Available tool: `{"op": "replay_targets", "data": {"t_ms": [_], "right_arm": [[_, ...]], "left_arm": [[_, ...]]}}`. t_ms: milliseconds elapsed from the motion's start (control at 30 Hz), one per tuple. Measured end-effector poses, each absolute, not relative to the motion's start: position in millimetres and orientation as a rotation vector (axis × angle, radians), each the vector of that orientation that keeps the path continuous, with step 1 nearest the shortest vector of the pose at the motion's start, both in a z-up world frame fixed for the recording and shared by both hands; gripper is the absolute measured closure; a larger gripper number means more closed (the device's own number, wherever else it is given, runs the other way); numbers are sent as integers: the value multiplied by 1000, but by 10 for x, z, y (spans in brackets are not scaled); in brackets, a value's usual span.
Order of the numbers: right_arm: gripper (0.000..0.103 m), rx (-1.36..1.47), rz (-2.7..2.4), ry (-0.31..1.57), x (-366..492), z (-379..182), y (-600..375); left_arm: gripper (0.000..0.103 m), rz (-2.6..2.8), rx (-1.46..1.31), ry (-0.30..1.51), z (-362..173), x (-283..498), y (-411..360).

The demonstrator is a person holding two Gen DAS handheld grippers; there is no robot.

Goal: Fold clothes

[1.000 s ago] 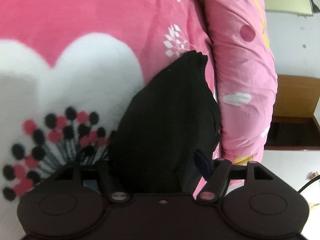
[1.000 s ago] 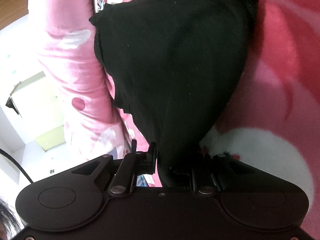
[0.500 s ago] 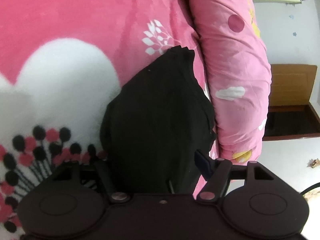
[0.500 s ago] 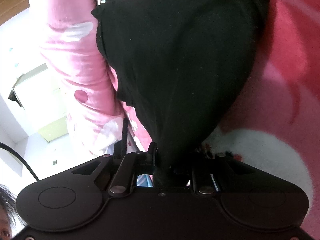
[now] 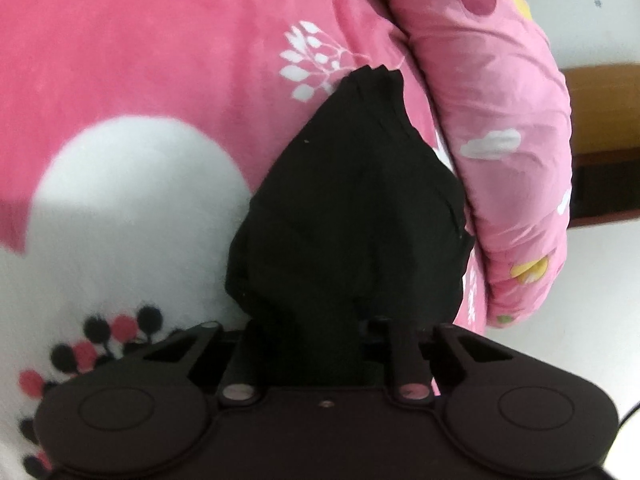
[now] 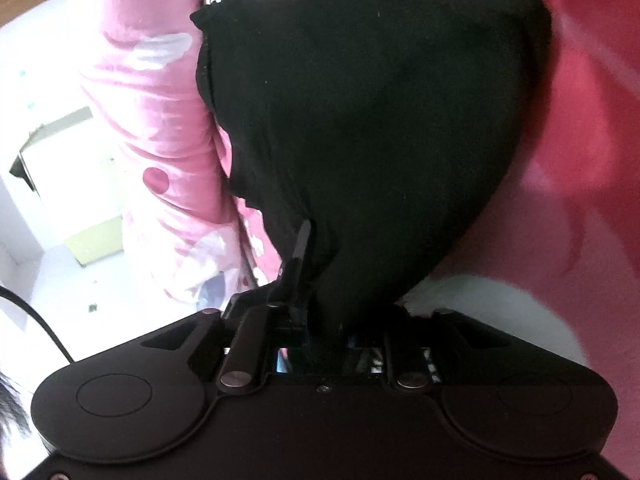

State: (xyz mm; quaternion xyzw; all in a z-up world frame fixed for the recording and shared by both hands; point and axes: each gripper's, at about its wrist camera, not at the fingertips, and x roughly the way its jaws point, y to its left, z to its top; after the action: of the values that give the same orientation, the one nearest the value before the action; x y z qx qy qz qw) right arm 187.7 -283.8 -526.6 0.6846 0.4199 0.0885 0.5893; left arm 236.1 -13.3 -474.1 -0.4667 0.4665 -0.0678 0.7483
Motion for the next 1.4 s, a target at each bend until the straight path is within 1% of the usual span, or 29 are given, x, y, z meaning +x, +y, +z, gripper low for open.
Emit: {"op": "replay_targets", "data": {"t_ms": [67,100,267,367,467,533,700,767,900,967,1267,1400], "right_arm": [[55,1522,209,995,1817,-5178,-2877],[53,1486,210,1005,1775,-5127,-2901],[52,1226,240,1053,1546,-4770,-3085],[52,988,285,1030,1568,-4452,-3243],[51,788,304,962,2137,-3969,-3439],[51,669,314,925,2499,-3851,-3551],[48,449,383,859,2746,-4030,-3648],[43,421,396,859,2606,-4056,-3691],[42,383,423,894,2867,-4134,-3731],[39,375,434,925,2945,-4188,-3787],[29,304,526,962,3001,-4279,-3669],[27,281,559,957,3038,-4318,-3553]], "left_arm": [[89,-143,-995,1030,-4714,2378,-154],[89,-139,-989,1035,-4705,2385,-161],[89,-142,-921,1054,-4657,2432,-210],[89,-159,-872,1062,-4635,2454,-240],[89,-177,-824,1069,-4618,2479,-267],[89,-184,-812,1072,-4623,2490,-273],[89,-196,-794,1078,-4639,2507,-280],[89,-201,-790,1082,-4633,2526,-286],[89,-219,-773,1095,-4627,2562,-285],[89,-225,-769,1098,-4628,2569,-287],[89,-243,-769,1104,-4645,2672,-326],[89,-249,-782,1103,-4669,2671,-309]]}}
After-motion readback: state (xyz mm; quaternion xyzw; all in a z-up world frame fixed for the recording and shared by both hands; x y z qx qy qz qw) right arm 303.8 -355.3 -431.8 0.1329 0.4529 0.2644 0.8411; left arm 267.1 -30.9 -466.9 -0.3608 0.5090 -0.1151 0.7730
